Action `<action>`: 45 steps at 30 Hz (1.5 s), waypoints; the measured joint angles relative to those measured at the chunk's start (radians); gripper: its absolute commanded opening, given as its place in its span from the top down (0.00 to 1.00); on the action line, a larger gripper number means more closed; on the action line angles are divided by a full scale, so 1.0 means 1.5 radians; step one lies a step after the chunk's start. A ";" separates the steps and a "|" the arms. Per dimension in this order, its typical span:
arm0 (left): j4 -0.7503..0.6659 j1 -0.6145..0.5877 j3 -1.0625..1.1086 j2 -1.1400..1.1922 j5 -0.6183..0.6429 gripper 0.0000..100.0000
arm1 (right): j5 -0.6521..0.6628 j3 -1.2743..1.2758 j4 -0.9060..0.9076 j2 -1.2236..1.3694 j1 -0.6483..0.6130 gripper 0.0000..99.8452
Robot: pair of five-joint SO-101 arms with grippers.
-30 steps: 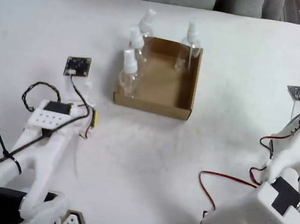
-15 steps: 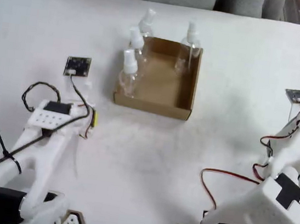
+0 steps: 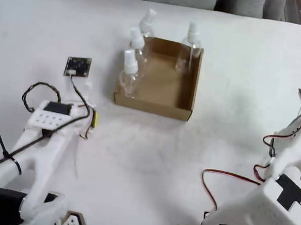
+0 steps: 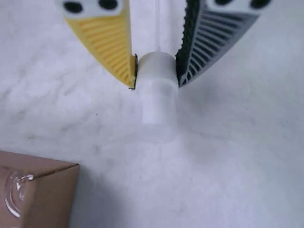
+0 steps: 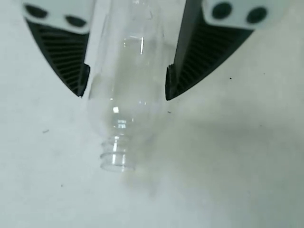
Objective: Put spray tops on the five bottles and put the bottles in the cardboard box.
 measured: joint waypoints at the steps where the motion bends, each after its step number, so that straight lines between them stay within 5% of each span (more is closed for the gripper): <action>1: 0.000 0.000 0.000 0.000 0.000 0.98 | 0.000 0.000 -0.001 0.000 0.000 0.78; 6: 0.000 0.000 0.000 0.000 0.000 0.98 | -0.003 0.000 -0.014 0.006 0.000 0.80; 12: 0.000 0.000 0.000 0.000 0.000 0.98 | -0.013 -0.038 -0.031 0.057 0.004 0.98; 16: 0.000 0.000 0.000 0.000 0.000 0.98 | -0.029 -0.102 -0.019 0.095 0.004 0.98; 28: 0.000 0.000 0.000 0.000 0.000 0.98 | -0.036 -0.336 0.272 0.104 0.003 0.98; 39: 0.000 0.000 0.000 0.000 0.000 0.98 | -0.036 -0.055 0.241 -0.161 0.010 0.98; 45: 0.000 0.000 0.000 0.000 0.000 0.98 | -0.050 0.070 0.162 -0.321 -0.061 0.98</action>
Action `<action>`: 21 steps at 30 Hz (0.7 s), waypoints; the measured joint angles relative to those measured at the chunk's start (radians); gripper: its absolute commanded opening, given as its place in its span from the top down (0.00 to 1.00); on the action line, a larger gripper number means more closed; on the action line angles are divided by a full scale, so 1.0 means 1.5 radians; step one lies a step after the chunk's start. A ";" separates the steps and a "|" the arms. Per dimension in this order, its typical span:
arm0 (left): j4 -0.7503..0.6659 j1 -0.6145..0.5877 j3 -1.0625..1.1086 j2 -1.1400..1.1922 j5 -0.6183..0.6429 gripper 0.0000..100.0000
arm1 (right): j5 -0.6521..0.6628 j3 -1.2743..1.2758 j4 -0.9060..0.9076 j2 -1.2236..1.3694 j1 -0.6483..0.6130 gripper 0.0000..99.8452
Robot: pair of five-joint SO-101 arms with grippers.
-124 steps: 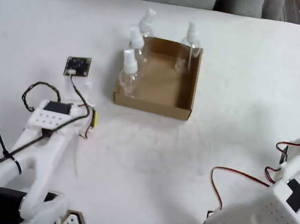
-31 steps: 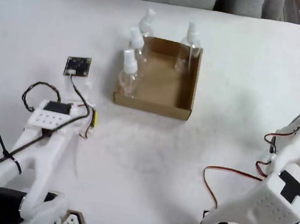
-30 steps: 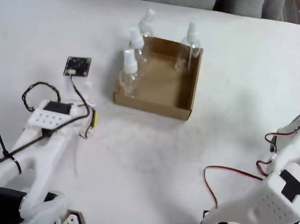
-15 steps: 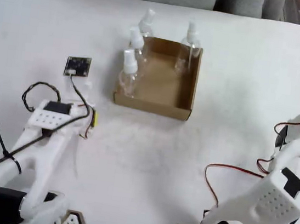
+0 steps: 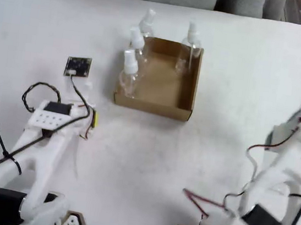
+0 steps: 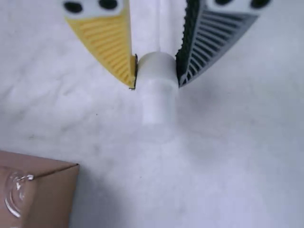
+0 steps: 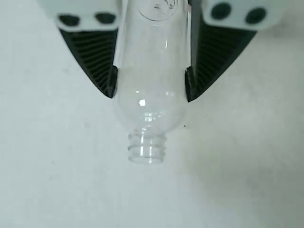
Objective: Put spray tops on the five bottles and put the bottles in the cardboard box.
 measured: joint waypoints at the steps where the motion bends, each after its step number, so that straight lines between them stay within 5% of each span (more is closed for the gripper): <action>1: 0.000 0.000 0.002 0.000 0.000 0.98 | -0.015 0.012 -0.015 -0.019 -0.017 0.98; 12: 0.000 0.000 0.004 0.000 0.000 0.98 | -0.078 0.069 -0.260 -0.077 -0.226 0.98; 21: 0.000 0.000 0.009 0.000 0.000 0.98 | -0.087 0.173 -0.795 0.009 -0.261 0.98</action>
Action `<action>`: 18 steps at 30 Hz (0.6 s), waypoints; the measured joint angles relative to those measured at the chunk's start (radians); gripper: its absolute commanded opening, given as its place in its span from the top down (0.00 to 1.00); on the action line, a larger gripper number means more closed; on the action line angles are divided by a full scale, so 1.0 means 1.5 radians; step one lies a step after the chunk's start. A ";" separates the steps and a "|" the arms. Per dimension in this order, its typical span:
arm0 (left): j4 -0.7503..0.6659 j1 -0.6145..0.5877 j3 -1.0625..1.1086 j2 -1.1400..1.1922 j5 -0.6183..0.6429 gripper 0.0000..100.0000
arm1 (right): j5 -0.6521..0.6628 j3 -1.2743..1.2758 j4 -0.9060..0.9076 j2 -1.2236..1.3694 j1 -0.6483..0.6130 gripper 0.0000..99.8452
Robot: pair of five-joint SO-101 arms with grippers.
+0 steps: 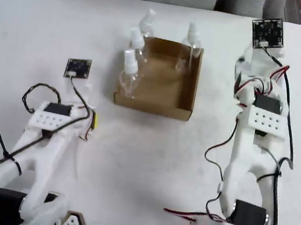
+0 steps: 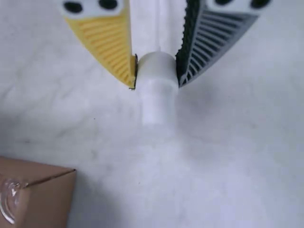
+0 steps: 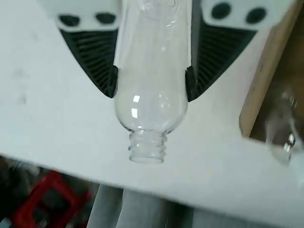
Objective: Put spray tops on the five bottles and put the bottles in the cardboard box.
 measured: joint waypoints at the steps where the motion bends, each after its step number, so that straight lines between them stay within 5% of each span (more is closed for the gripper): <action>1: 0.000 0.000 0.000 0.000 0.000 0.98 | -0.012 0.020 -0.069 0.002 -0.002 0.98; 5: 0.000 0.000 0.000 0.000 0.000 0.98 | -0.124 0.106 -0.260 -0.028 -0.005 0.98; 9: 0.000 0.000 0.000 0.000 0.000 0.98 | -0.221 0.210 -0.295 -0.140 -0.016 0.98; 18: 0.000 0.000 0.000 0.000 0.000 0.98 | -0.237 0.508 -0.293 -0.528 -0.120 0.98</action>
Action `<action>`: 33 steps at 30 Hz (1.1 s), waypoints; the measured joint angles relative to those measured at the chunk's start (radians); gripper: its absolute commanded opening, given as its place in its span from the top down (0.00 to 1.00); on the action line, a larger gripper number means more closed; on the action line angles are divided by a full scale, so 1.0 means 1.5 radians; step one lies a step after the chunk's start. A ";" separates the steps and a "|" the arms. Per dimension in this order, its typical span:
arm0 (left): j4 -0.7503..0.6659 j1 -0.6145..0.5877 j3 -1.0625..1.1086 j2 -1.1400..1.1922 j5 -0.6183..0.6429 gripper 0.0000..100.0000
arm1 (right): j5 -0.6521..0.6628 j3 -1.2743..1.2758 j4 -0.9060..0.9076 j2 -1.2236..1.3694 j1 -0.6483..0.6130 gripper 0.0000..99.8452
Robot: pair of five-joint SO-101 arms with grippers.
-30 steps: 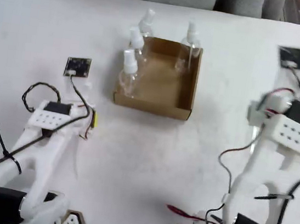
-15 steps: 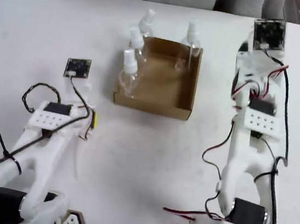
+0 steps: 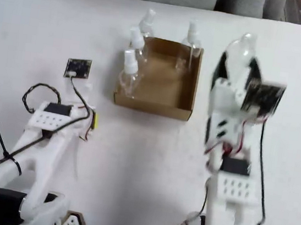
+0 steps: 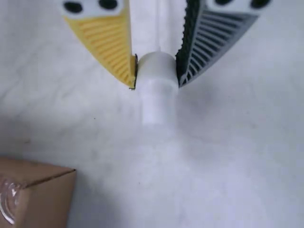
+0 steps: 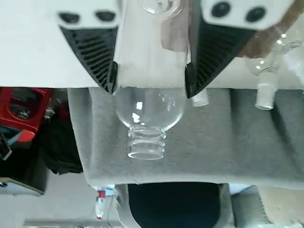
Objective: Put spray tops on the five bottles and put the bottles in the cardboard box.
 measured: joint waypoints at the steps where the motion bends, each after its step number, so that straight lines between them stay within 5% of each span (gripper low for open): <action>1: 0.000 0.000 0.000 0.000 0.000 0.98 | 0.000 0.026 0.015 -0.048 -0.015 0.98; 13: 0.028 -0.093 0.000 -0.142 0.001 0.98 | -0.002 0.069 0.398 -0.468 -0.315 0.98; 22: 0.028 -0.098 -0.035 -0.444 0.000 0.98 | -0.002 0.228 0.371 -0.522 -0.455 0.98; 33: -0.133 -0.047 -0.199 -0.589 0.000 0.98 | -0.059 0.309 0.371 -0.560 -0.468 0.98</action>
